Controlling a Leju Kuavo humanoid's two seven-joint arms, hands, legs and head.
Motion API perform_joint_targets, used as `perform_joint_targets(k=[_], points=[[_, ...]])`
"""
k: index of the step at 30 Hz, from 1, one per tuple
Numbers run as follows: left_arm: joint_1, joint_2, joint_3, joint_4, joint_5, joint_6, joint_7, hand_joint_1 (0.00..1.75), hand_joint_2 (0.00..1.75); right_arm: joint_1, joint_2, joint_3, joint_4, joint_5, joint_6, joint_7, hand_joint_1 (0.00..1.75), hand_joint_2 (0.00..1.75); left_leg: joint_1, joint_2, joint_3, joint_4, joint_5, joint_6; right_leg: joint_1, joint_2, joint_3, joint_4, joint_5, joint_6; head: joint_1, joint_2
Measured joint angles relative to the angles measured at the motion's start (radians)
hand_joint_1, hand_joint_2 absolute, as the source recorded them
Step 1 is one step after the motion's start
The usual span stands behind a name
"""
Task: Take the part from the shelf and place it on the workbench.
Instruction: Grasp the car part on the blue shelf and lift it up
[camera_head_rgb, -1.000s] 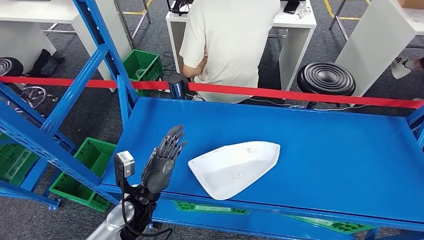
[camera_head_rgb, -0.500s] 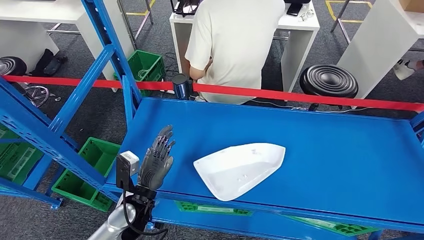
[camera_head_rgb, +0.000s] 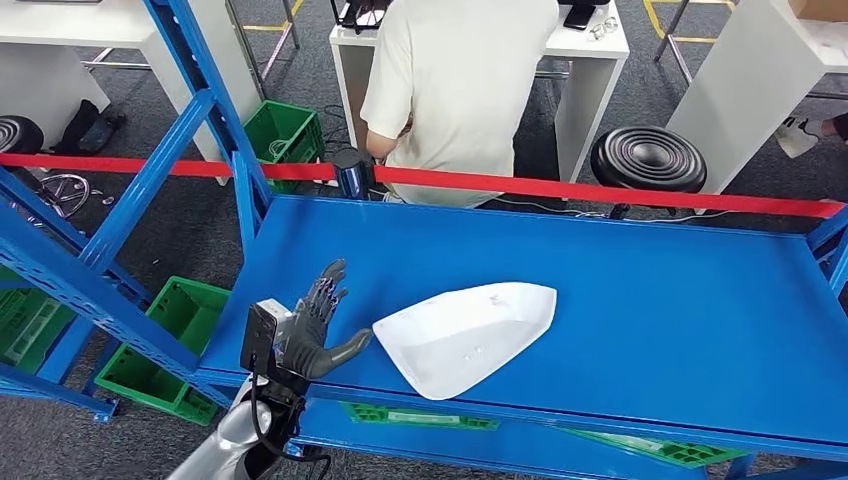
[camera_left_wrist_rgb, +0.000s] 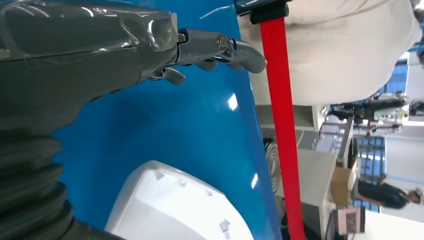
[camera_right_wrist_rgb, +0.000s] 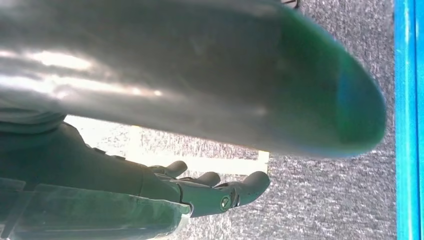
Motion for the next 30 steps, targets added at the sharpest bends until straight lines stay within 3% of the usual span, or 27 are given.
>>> perform_joint_targets(k=[4, 5, 7, 9, 10, 12, 13, 15, 18, 20, 21, 23, 24, 25, 26, 28, 30], points=[[-0.007, -0.004, 0.015, 0.028, 0.054, -0.082, 0.009, 0.00, 1.75, -0.003, 0.001, 0.001, 0.006, 0.005, 0.010, 0.000, 0.00, 0.00, 0.001, 0.004, 0.009, -0.030, 0.018, 0.013, 0.000, -0.002, -0.014, 0.019, -0.010, 0.012, 0.001, 0.000], [-0.010, -0.006, 0.017, 0.036, 0.065, -0.099, 0.010, 0.00, 1.75, -0.004, 0.001, 0.001, 0.009, 0.005, 0.010, 0.000, 0.00, 0.00, 0.002, 0.005, 0.013, -0.040, 0.025, 0.017, 0.000, -0.003, -0.035, 0.059, -0.030, 0.010, 0.002, 0.000], [-0.013, -0.011, 0.021, 0.055, 0.080, -0.121, 0.012, 0.00, 1.75, -0.006, -0.001, 0.001, 0.013, 0.006, 0.011, 0.000, 0.00, 0.00, 0.000, 0.006, 0.012, -0.044, 0.028, 0.020, -0.001, -0.004, -0.100, 0.193, -0.087, 0.005, 0.003, 0.000], [-0.012, -0.013, 0.024, 0.071, 0.088, -0.131, 0.014, 0.00, 1.75, -0.006, -0.001, 0.002, 0.017, 0.006, 0.011, 0.000, 0.00, 0.00, -0.002, 0.005, 0.010, -0.043, 0.028, 0.020, -0.003, -0.004, -0.143, 0.281, -0.112, 0.013, 0.003, 0.000], [-0.013, -0.013, 0.025, 0.079, 0.092, -0.136, 0.014, 0.00, 1.75, -0.006, -0.002, 0.002, 0.018, 0.006, 0.011, 0.000, 0.00, 0.00, -0.002, 0.005, 0.010, -0.041, 0.027, 0.019, -0.004, -0.004, -0.135, 0.266, -0.100, 0.023, 0.003, 0.000], [-0.015, -0.015, 0.028, 0.094, 0.103, -0.153, 0.014, 0.00, 1.75, -0.007, -0.003, 0.003, 0.021, 0.007, 0.011, 0.000, 0.00, 0.00, -0.001, 0.004, 0.008, -0.029, 0.022, 0.012, -0.011, -0.008, -0.069, 0.133, -0.047, 0.045, 0.004, 0.000], [-0.017, -0.016, 0.031, 0.101, 0.111, -0.161, 0.014, 0.00, 1.75, -0.008, -0.004, 0.003, 0.021, 0.008, 0.011, 0.000, 0.00, 0.00, -0.002, 0.003, 0.005, -0.021, 0.017, 0.005, -0.011, -0.008, -0.036, 0.069, -0.026, 0.048, 0.004, 0.000], [-0.020, -0.017, 0.037, 0.114, 0.123, -0.176, 0.014, 0.00, 1.75, -0.009, -0.005, 0.003, 0.022, 0.009, 0.014, 0.000, 0.00, 0.00, -0.006, 0.002, -0.003, -0.005, 0.009, -0.006, -0.010, -0.008, -0.007, 0.011, -0.011, 0.036, 0.003, 0.000], [-0.022, -0.017, 0.044, 0.132, 0.132, -0.186, 0.012, 0.00, 1.75, -0.007, -0.007, 0.003, 0.022, 0.012, 0.021, 0.000, 0.00, 0.00, -0.003, 0.002, -0.009, 0.005, 0.002, -0.014, -0.011, -0.005, -0.007, 0.013, -0.007, 0.013, 0.002, 0.000], [-0.023, -0.017, 0.048, 0.141, 0.130, -0.188, 0.009, 0.00, 1.75, -0.007, -0.008, 0.004, 0.022, 0.014, 0.025, -0.001, 0.00, 0.00, 0.003, 0.001, -0.032, 0.061, -0.036, -0.026, -0.015, -0.004, -0.006, 0.012, -0.005, 0.004, 0.001, 0.000], [-0.025, -0.017, 0.049, 0.144, 0.128, -0.188, 0.007, 0.00, 1.75, -0.007, -0.009, 0.004, 0.022, 0.014, 0.026, -0.001, 0.00, 0.00, 0.005, 0.000, -0.059, 0.119, -0.068, -0.034, -0.014, -0.004, -0.006, 0.012, -0.005, 0.001, 0.000, 0.000], [-0.025, -0.017, 0.049, 0.152, 0.124, -0.188, 0.005, 0.00, 0.87, -0.006, -0.011, 0.004, 0.022, 0.015, 0.026, -0.002, 0.00, 0.00, 0.010, 0.000, -0.124, 0.257, -0.126, -0.042, -0.012, -0.004, -0.006, 0.012, -0.006, -0.001, -0.001, 0.000], [-0.025, -0.017, 0.048, 0.156, 0.122, -0.187, 0.005, 0.00, 0.44, -0.006, -0.011, 0.004, 0.022, 0.015, 0.026, -0.002, 0.00, 0.00, 0.012, 0.000, -0.144, 0.295, -0.133, -0.043, -0.011, -0.003, -0.006, 0.012, -0.006, -0.001, -0.001, 0.000], [-0.025, -0.017, 0.048, 0.160, 0.120, -0.183, 0.004, 0.00, 0.00, -0.006, -0.012, 0.004, 0.022, 0.015, 0.026, -0.002, 0.00, 0.00, 0.012, 0.000, -0.145, 0.295, -0.120, -0.040, -0.010, -0.002, -0.006, 0.012, -0.006, -0.001, -0.001, 0.000], [-0.025, -0.017, 0.048, 0.161, 0.116, -0.178, 0.002, 0.00, 0.00, -0.006, -0.012, 0.004, 0.022, 0.015, 0.027, -0.002, 0.00, 0.00, 0.012, -0.001, -0.127, 0.253, -0.090, -0.035, -0.008, -0.001, -0.004, 0.012, -0.006, -0.001, -0.001, 0.000], [-0.027, -0.017, 0.048, 0.158, 0.101, -0.162, -0.003, 0.00, 0.00, -0.007, -0.010, 0.004, 0.022, 0.015, 0.027, -0.002, 0.00, 0.00, 0.007, -0.003, -0.058, 0.109, -0.023, -0.014, -0.004, 0.002, -0.002, 0.011, -0.006, 0.000, 0.000, 0.000], [-0.028, -0.017, 0.047, 0.146, 0.085, -0.144, -0.008, 0.00, 0.00, -0.007, -0.008, 0.005, 0.021, 0.015, 0.028, -0.002, 0.00, 0.00, -0.001, -0.001, -0.015, 0.018, 0.005, 0.003, -0.001, 0.002, -0.003, 0.010, -0.006, 0.001, 0.001, 0.000]])
